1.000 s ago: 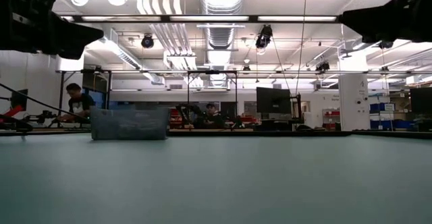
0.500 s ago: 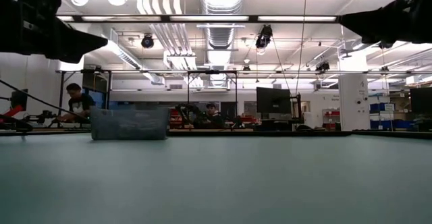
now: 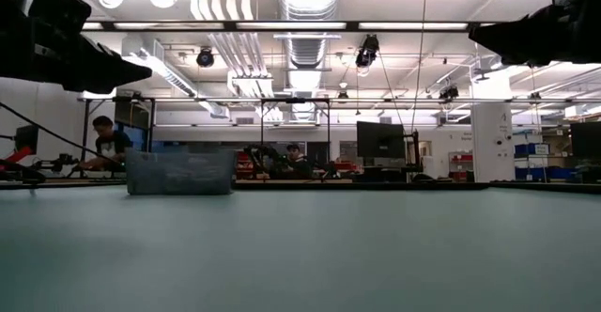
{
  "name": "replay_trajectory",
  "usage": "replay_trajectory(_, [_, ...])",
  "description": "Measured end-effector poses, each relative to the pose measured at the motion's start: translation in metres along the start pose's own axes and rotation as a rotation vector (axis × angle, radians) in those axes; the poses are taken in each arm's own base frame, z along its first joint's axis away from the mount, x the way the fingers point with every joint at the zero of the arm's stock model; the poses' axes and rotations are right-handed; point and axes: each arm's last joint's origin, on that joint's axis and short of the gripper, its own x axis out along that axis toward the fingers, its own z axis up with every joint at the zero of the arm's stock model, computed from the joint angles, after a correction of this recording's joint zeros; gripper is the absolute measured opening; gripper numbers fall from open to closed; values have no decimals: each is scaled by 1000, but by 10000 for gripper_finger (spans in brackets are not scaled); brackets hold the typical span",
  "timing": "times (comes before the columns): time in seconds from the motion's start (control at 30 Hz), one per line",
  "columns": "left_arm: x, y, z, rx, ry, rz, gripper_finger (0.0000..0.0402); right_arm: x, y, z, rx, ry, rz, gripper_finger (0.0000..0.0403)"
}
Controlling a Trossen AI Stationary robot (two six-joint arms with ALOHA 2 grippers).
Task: Pick and place USB-C Cables
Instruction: Return to Home Position
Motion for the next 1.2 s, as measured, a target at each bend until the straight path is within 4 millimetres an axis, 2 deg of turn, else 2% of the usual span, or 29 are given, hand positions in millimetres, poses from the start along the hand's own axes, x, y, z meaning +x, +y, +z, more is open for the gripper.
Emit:
replay_trajectory(0.5, [4, -2, -5, 28, 59, -9, 0, 0, 0, 0, 13, 0, 0, 89])
replay_trajectory(0.8, [5, -4, -8, 43, 88, -13, 0, 0, 0, 0, 13, 0, 0, 77])
replay_trajectory(1.2, [7, -5, -11, 58, 120, -18, 0, 0, 0, 0, 13, 0, 0, 85])
